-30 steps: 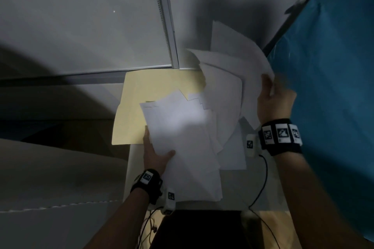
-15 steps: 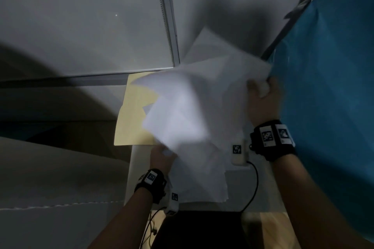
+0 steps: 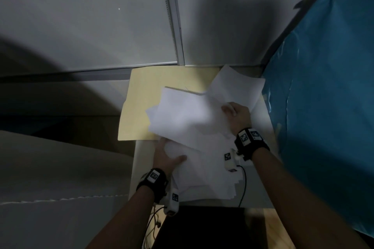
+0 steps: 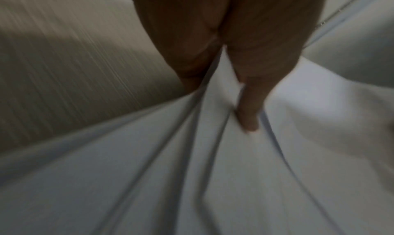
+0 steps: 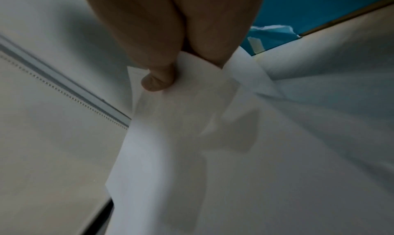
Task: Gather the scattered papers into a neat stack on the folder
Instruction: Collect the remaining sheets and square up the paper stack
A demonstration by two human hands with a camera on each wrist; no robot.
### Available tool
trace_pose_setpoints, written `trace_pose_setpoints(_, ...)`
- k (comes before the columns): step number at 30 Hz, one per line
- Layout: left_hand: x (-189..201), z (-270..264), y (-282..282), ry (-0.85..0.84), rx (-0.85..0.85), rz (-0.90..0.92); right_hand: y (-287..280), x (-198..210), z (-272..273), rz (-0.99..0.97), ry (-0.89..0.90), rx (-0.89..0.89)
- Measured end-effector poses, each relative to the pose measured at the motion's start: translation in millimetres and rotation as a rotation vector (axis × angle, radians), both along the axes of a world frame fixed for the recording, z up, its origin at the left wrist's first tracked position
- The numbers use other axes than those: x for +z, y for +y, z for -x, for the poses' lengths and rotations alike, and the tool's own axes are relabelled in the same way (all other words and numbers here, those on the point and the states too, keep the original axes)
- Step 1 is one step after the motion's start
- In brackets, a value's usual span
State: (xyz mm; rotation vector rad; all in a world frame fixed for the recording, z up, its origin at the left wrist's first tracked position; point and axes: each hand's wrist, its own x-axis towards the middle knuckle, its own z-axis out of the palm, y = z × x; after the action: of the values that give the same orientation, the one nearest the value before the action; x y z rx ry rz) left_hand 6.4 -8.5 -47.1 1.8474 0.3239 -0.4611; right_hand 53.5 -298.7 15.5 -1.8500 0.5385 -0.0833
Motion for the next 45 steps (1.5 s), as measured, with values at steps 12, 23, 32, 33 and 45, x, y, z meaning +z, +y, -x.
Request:
trace_pose_setpoints(12,-2,1,-7,-0.038,0.306,0.159,-27,-33,59,0.275,0.340,-0.090)
trace_pose_setpoints(23,-11,-8,-9,0.010,0.254,0.022,-25,-47,65,0.293,0.309,-0.081)
trace_pose_setpoints(32,-12,1,3,0.068,0.222,0.051,-46,-36,-12,0.218,0.563,-0.201)
trace_pose_setpoints(33,-12,1,2,0.076,0.210,0.048,-44,-37,-15,0.185,0.584,-0.212)
trace_pose_setpoints(45,-15,-5,6,0.038,0.150,-0.048,-42,24,4,0.247,0.226,-0.277)
